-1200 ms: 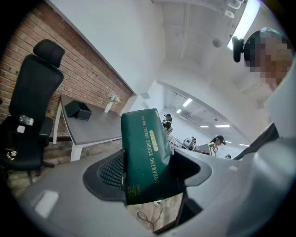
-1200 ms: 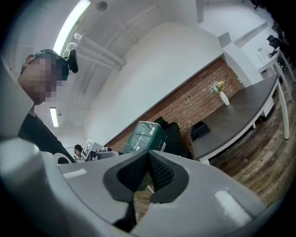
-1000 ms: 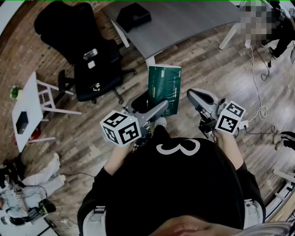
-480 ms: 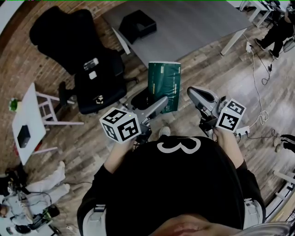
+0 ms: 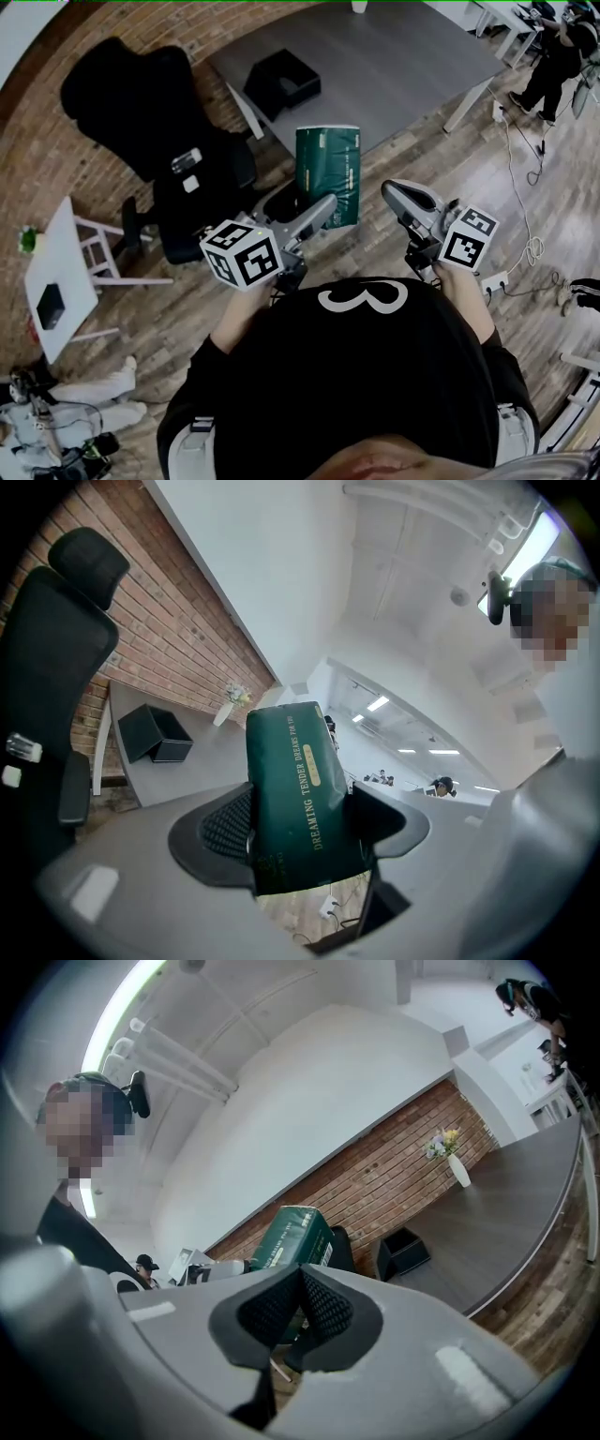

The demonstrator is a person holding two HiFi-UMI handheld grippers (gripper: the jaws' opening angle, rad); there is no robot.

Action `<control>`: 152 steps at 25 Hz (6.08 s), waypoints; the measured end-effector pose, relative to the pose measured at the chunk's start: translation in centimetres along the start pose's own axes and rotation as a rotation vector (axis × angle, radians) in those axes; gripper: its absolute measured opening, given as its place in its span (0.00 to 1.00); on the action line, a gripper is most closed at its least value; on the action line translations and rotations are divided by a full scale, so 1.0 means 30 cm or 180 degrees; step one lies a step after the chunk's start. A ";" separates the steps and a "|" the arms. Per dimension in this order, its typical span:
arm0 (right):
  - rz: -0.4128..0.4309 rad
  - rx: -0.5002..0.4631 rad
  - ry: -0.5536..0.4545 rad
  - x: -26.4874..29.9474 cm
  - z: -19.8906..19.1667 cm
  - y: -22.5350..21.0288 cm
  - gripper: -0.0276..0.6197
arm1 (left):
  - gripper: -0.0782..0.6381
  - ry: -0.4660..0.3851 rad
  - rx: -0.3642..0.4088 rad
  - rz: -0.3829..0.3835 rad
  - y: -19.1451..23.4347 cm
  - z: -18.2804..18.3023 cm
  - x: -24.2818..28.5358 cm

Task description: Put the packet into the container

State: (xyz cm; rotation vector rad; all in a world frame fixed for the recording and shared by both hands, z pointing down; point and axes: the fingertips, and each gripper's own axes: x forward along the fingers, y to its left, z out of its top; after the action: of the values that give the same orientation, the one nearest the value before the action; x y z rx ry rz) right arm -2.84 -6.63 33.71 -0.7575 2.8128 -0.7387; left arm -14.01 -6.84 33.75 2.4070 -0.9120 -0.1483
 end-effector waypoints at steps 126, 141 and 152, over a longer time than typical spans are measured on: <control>0.0610 0.0830 0.0725 0.548 0.413 -1.333 0.05 | 0.53 0.0429 -0.0367 0.3326 1.381 0.300 0.838; 0.0719 0.0474 0.0745 0.492 0.441 -1.229 0.05 | 0.41 -0.0017 -0.0268 0.2701 1.115 0.346 0.788; 0.1058 0.0006 0.0852 0.456 0.451 -1.025 0.04 | 0.18 -0.0288 0.0099 0.1177 0.629 0.337 0.897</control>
State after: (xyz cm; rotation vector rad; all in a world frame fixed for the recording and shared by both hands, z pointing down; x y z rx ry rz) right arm 2.15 -42.40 37.01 -0.1875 3.0579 -0.8344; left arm -7.32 -40.31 37.79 2.2278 -1.3904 -0.1039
